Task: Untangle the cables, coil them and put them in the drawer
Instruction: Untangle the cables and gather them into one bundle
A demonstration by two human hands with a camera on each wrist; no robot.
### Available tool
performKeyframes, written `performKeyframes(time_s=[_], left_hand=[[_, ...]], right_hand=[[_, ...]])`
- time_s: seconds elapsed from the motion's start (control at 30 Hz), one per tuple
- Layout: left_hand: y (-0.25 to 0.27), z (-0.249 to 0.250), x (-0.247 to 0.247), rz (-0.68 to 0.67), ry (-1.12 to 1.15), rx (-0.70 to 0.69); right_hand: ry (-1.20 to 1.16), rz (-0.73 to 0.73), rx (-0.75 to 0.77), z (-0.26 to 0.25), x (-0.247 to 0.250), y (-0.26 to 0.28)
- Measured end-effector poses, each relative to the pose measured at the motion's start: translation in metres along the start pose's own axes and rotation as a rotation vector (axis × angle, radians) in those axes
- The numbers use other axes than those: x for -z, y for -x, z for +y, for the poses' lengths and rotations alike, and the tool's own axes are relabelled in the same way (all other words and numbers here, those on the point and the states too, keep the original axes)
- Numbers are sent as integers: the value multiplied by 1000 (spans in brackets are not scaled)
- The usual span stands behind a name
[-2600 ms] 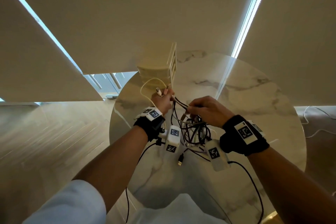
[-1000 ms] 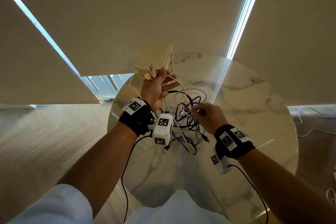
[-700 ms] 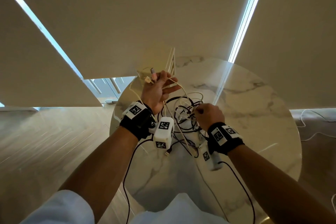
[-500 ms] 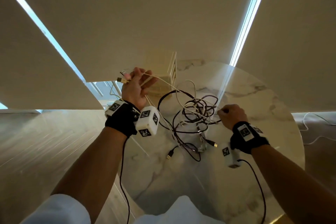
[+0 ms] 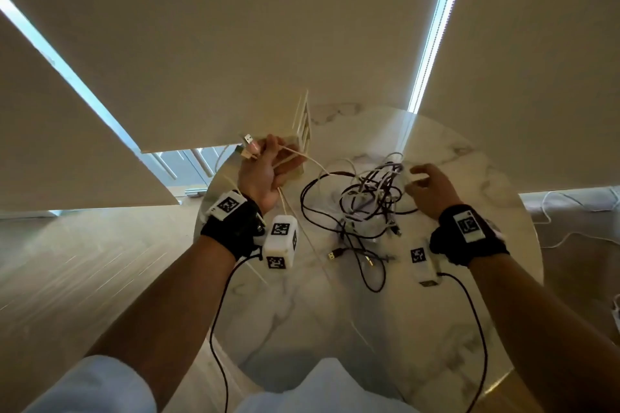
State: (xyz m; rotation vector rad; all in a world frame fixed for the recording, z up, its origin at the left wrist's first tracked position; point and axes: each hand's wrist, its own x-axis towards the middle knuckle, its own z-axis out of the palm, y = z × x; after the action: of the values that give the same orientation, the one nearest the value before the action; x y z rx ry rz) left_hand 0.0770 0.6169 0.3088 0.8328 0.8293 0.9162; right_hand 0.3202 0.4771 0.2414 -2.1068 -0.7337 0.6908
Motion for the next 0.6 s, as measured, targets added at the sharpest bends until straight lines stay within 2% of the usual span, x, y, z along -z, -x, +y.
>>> performKeyframes(time_s=[0.1,0.17,0.2,0.23,0.33,0.4,0.43,0.53,0.6], left_hand=[[2,-11,-10,-136,-98,63],[4,-16,-17,-189,-112,94],[6,-17,-21,-211,-113,104],[7,-17,-24,-224,-111,107],[8,-11,-26,-259,-62,85],[10,-9,-21,-321,-49,38],[12,-10,-20,-350,-123,-2],[14,-26,-21,-385,-557,-203],[12,-36,-27,-362,-663,-236]], right_hand=[[-50,46,210,-23,-5,17],[-46,-131,351,-44,-22,35],[18,-239,384,-52,-34,42],[86,-287,414,-57,-45,47],[171,-136,493,-67,-56,48],[171,-120,490,-75,-48,46],[152,-146,480,-80,-43,46],[130,-244,479,-100,-25,46],[148,-338,438,-110,-15,45]])
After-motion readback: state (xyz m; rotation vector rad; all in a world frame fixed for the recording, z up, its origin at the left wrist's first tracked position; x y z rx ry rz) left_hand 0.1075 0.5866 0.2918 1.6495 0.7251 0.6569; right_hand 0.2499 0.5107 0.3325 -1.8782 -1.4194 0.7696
